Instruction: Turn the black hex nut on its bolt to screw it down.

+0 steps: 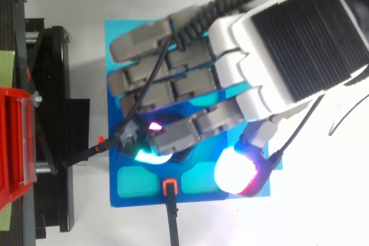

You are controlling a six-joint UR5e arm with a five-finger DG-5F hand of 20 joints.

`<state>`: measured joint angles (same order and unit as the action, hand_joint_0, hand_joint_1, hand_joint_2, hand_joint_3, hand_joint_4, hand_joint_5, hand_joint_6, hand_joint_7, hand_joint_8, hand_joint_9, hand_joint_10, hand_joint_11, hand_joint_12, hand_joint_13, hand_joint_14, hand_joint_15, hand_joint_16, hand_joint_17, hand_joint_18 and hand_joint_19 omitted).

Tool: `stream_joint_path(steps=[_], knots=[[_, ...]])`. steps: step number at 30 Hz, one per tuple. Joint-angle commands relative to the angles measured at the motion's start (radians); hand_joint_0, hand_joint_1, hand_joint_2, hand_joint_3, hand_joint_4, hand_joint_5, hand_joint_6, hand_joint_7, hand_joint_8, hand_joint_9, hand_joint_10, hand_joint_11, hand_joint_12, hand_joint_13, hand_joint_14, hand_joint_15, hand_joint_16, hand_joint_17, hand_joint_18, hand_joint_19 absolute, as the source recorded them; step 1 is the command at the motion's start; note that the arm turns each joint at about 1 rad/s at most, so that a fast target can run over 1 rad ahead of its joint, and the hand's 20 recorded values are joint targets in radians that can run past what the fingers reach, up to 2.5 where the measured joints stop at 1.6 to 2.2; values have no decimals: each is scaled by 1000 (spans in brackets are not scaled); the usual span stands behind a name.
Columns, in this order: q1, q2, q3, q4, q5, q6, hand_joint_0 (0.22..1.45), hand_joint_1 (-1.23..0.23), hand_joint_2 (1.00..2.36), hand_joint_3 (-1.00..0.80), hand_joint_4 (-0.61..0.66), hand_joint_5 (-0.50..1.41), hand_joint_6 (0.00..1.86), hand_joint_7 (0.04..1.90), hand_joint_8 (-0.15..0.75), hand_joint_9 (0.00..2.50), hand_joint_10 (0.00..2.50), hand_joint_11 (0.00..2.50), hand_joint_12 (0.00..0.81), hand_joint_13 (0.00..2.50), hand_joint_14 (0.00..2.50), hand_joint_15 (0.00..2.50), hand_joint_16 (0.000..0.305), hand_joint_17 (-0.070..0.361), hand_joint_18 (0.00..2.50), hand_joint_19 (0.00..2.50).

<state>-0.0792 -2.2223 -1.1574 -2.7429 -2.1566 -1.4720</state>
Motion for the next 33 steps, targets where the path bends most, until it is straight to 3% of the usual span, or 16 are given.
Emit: stream_joint_path(steps=[1,6,9,13,14,15,17,19,20,22,25,26,27,30,31,33], knots=[[-4,36,-2,-202,24,-56,418,-477,1000,-500,113,-199,502,978,214,568,14,368,291,520,12,322,35,79,245,300],[-5,93,-47,-273,37,-96,423,-477,1000,-500,112,-198,502,984,215,568,12,377,289,520,12,318,35,79,247,302],[6,170,-142,-258,90,-97,425,-478,1000,-500,113,-197,502,982,212,568,12,370,289,519,12,324,35,78,247,303],[21,308,-331,-150,199,-65,425,-476,1000,-500,113,-194,502,982,212,567,12,370,289,515,12,323,35,78,244,304],[24,328,-357,-126,212,-53,427,-475,1000,-500,113,-194,502,983,212,566,14,369,289,512,12,319,35,78,241,306],[33,372,-416,-63,245,-7,428,-475,1000,-500,112,-194,503,982,210,565,14,366,288,512,12,318,34,78,240,303],[47,418,-489,0,294,73,429,-475,1000,-500,106,-194,502,978,212,567,12,370,288,511,12,318,34,78,239,306],[62,438,-522,29,325,116,430,-475,1000,-500,104,-196,502,978,211,567,12,370,288,511,12,319,34,77,239,307],[85,454,-556,54,360,156,430,-476,1000,-500,102,-197,502,975,211,568,12,371,288,511,12,323,34,77,239,306],[108,472,-594,80,403,197,430,-476,1000,-500,100,-199,502,970,212,570,12,372,289,512,13,323,34,77,240,306],[121,481,-650,134,483,275,431,-477,1000,-500,101,-200,502,965,211,569,12,368,288,514,12,324,34,77,241,306],[121,481,-650,134,483,275,432,-476,1000,-500,100,-201,502,966,211,566,12,367,288,514,13,324,34,77,241,307],[122,481,-659,167,509,341,432,-476,1000,-500,100,-201,502,965,211,567,14,361,288,514,13,324,34,77,241,307],[127,480,-660,192,524,490,432,-474,1000,-500,99,-201,502,961,211,569,12,371,288,515,13,325,34,77,241,307],[130,480,-660,193,544,578,434,-472,1000,-500,99,-201,502,958,211,569,13,372,288,515,12,325,34,77,243,314],[133,480,-660,190,603,685,434,-472,1000,-500,97,-202,502,951,211,569,12,372,289,516,12,325,34,77,243,311]])
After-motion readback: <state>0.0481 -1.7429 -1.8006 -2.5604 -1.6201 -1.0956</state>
